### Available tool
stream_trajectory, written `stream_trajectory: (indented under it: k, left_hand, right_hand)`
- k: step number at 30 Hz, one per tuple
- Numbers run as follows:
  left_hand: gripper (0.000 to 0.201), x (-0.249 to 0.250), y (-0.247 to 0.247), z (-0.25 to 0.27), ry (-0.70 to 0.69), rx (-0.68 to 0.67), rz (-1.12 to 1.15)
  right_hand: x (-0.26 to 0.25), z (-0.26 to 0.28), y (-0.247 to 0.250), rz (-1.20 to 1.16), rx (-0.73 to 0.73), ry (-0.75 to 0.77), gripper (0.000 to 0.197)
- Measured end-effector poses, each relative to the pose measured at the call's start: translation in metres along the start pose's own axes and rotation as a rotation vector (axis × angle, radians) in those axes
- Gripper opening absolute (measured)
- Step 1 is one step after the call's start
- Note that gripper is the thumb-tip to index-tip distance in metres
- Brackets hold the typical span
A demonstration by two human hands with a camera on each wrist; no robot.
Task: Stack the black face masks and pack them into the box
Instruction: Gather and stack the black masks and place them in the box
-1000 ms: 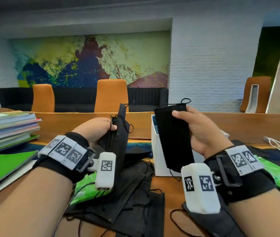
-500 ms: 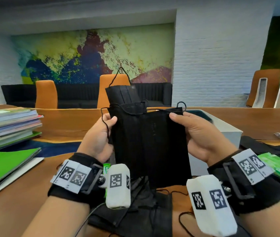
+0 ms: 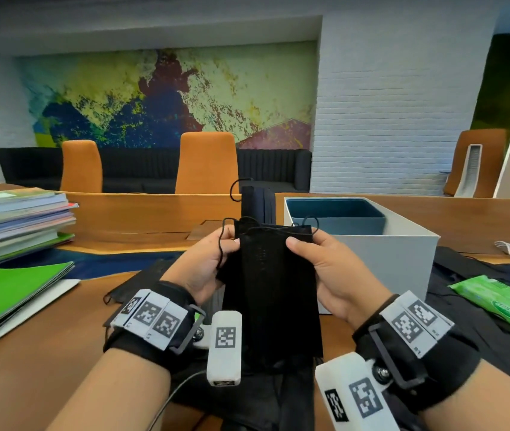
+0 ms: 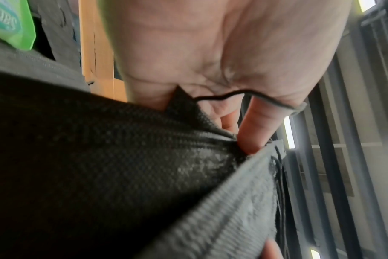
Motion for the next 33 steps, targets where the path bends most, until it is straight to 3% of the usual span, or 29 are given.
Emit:
stream_trajectory:
  k: [7,11,17,21,26,33]
  left_hand:
    - [0.021,-0.006,0.021,-0.001,0.069,0.066,-0.075]
    - [0.016,-0.006,0.031,-0.002,0.050,0.128,-0.051]
    - [0.017,0.003,0.030,0.000,-0.011,0.150,-0.012]
    - [0.016,0.013,0.029,0.001,-0.098,0.198,0.013]
    - [0.012,0.022,0.011,0.001,-0.157,0.142,0.073]
    - [0.016,0.015,-0.014,0.002,-0.105,0.058,0.074]
  right_hand:
    - [-0.005,-0.001,0.011,-0.012,0.075,0.081,0.026]
    - [-0.008,0.000,0.015,0.016,0.104,0.080,0.016]
    - [-0.018,0.007,0.010,0.076,-0.046,0.071,0.017]
    - [-0.036,0.013,0.011,0.144,-0.078,0.145,0.016]
    - [-0.049,0.017,0.014,0.156,-0.127,0.164,0.016]
    - [-0.018,0.009,0.007,0.168,-0.159,0.064,0.015]
Point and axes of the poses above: each hand's wrist, its own z-axis away from the middle knuckle, its own y-axis out of the back of the hand, x = y × z, the point moved 5 cm from there along -z, towards the middle knuckle, and after that the axes turned 6 degrees about -y, right-handed, at the moved point
